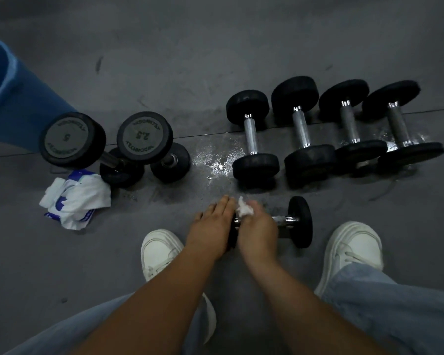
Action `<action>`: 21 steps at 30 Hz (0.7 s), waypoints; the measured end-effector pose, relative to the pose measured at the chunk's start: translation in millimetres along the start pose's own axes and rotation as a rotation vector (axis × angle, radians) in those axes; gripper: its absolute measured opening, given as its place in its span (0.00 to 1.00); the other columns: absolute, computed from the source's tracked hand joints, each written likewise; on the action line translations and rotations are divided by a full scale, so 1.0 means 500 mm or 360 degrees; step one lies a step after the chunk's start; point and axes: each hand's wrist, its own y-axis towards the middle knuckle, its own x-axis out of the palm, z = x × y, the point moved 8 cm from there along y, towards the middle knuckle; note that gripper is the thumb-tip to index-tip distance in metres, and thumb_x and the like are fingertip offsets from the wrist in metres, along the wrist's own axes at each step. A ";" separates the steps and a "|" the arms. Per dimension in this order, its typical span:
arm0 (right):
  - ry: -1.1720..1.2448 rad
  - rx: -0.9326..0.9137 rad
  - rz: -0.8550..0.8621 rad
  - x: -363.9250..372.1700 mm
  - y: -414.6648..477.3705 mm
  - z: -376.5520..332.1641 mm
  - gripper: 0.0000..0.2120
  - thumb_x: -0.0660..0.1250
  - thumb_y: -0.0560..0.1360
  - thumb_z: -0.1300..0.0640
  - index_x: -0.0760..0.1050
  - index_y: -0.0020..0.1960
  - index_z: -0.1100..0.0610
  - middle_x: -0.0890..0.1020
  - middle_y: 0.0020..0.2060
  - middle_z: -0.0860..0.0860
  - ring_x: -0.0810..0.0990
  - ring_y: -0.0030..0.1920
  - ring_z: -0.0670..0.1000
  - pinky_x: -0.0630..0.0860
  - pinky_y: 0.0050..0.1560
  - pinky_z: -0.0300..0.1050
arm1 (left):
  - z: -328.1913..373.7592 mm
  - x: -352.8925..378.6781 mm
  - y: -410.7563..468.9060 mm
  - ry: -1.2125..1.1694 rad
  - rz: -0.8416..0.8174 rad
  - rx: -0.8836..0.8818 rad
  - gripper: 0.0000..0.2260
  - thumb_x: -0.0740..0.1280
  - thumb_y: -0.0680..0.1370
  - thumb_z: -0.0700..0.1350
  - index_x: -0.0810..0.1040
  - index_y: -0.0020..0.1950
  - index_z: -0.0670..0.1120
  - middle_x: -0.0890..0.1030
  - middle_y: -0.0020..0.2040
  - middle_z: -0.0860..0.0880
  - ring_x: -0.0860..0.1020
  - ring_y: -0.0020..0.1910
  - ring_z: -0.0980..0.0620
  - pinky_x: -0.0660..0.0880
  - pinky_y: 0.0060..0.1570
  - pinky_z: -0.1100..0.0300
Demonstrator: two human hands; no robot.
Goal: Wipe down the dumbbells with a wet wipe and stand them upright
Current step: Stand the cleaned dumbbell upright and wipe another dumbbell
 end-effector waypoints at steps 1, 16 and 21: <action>-0.0403 -0.0261 -0.0051 0.005 0.011 -0.008 0.20 0.57 0.73 0.60 0.77 0.62 0.52 0.83 0.53 0.51 0.78 0.59 0.52 0.67 0.61 0.48 | 0.000 -0.001 0.000 0.0000 -0.0018 0.0001 0.41 0.69 0.76 0.51 0.46 0.81 0.51 0.47 0.81 0.52 0.55 0.78 0.50 0.60 0.73 0.51; -0.1372 -0.0747 -0.0362 0.056 -0.065 0.037 0.30 0.51 0.70 0.56 0.71 0.70 0.57 0.74 0.68 0.52 0.71 0.70 0.57 0.59 0.67 0.60 | -0.001 0.001 0.010 -0.0041 -0.0196 -0.0007 0.47 0.73 0.73 0.50 0.43 0.81 0.49 0.44 0.82 0.52 0.53 0.79 0.48 0.59 0.75 0.48; -0.1353 -0.0574 -0.0377 0.062 -0.015 0.022 0.29 0.51 0.69 0.53 0.76 0.65 0.56 0.80 0.62 0.51 0.74 0.67 0.58 0.57 0.66 0.61 | -0.001 -0.014 0.015 -0.0015 -0.0227 -0.0004 0.48 0.74 0.72 0.49 0.44 0.81 0.48 0.45 0.82 0.51 0.52 0.79 0.48 0.58 0.75 0.47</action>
